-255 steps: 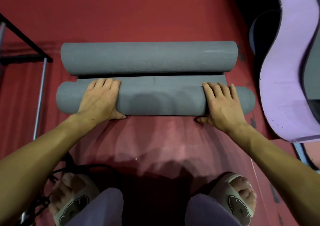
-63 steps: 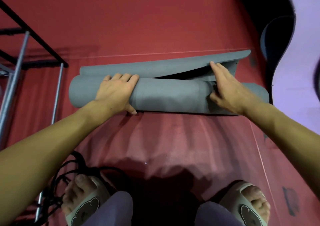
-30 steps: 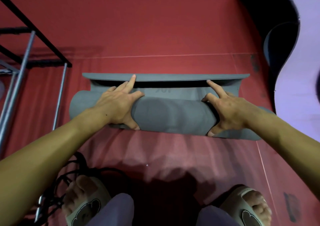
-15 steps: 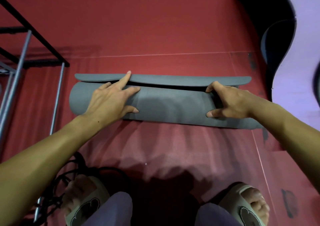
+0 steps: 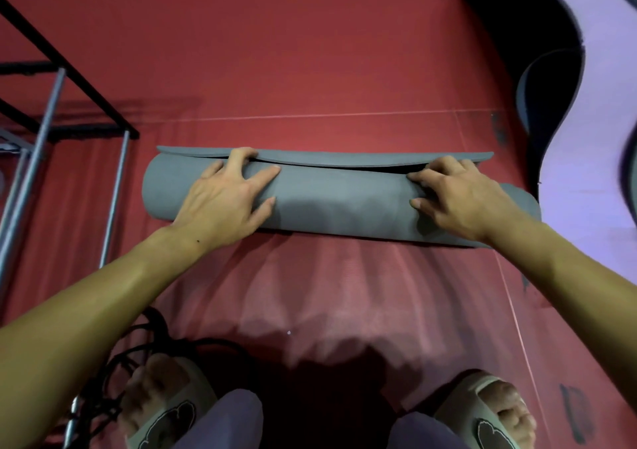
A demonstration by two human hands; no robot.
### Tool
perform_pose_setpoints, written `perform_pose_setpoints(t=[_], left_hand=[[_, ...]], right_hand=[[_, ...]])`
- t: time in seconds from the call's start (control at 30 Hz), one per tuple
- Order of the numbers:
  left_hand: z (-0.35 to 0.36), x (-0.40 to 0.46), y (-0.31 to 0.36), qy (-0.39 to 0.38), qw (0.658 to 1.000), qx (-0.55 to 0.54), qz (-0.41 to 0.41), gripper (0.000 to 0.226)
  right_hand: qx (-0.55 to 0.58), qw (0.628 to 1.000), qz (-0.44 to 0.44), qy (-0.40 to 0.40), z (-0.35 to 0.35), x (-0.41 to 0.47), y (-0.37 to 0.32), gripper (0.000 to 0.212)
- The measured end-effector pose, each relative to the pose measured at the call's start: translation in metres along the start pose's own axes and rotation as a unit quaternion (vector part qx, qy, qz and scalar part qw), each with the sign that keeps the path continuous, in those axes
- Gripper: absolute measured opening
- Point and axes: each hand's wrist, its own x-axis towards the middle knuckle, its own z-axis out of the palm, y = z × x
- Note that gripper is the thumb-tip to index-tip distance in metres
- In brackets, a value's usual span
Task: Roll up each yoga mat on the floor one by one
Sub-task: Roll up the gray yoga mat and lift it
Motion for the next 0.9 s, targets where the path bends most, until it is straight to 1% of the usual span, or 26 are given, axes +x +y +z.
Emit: perform_pose_setpoints(t=[0.1, 0.2, 0.3, 0.37, 0.43, 0.53, 0.63, 0.7, 0.8, 0.83, 0.9], left_hand=[[-0.001, 0.007, -0.001, -0.037, 0.999, -0.01, -0.007, 0.09], [-0.001, 0.017, 0.001, -0.066, 0.998, 0.006, -0.007, 0.112], [0.001, 0.026, 0.003, -0.059, 0.997, 0.046, 0.001, 0.119], [0.004, 0.03, 0.002, -0.041, 0.998, 0.057, 0.004, 0.117], [0.008, 0.032, 0.0, -0.015, 0.997, 0.072, 0.011, 0.11], [0.015, 0.031, -0.002, 0.003, 0.997, 0.081, 0.018, 0.102], [0.018, 0.033, -0.004, 0.011, 0.997, 0.073, 0.018, 0.104], [0.019, 0.035, -0.005, 0.001, 0.997, 0.077, 0.016, 0.114], [0.021, 0.038, -0.003, -0.042, 0.993, 0.106, 0.007, 0.136], [0.022, 0.038, -0.002, -0.043, 0.993, 0.111, 0.005, 0.137], [0.022, 0.04, -0.003, -0.027, 0.993, 0.112, 0.008, 0.129]], right_hand=[[-0.012, 0.999, -0.008, 0.037, 0.005, 0.001, 0.0, 0.054], [-0.002, 0.998, 0.001, 0.066, 0.009, 0.004, 0.0, 0.043], [0.005, 0.997, 0.01, 0.082, 0.012, 0.01, -0.003, 0.035], [0.008, 0.995, 0.019, 0.102, 0.015, 0.014, -0.004, 0.036], [-0.001, 0.994, 0.021, 0.112, 0.019, 0.015, -0.003, 0.044], [-0.014, 0.996, 0.012, 0.085, 0.015, 0.014, -0.003, 0.067], [-0.06, 0.996, -0.002, 0.06, 0.009, 0.013, -0.009, 0.096], [-0.087, 0.995, -0.001, 0.047, 0.01, 0.014, -0.012, 0.109], [-0.11, 0.993, 0.001, 0.048, 0.01, 0.019, -0.014, 0.117], [-0.109, 0.993, 0.002, 0.049, 0.009, 0.021, -0.014, 0.118], [-0.104, 0.994, 0.0, 0.046, 0.004, 0.023, -0.013, 0.119]])
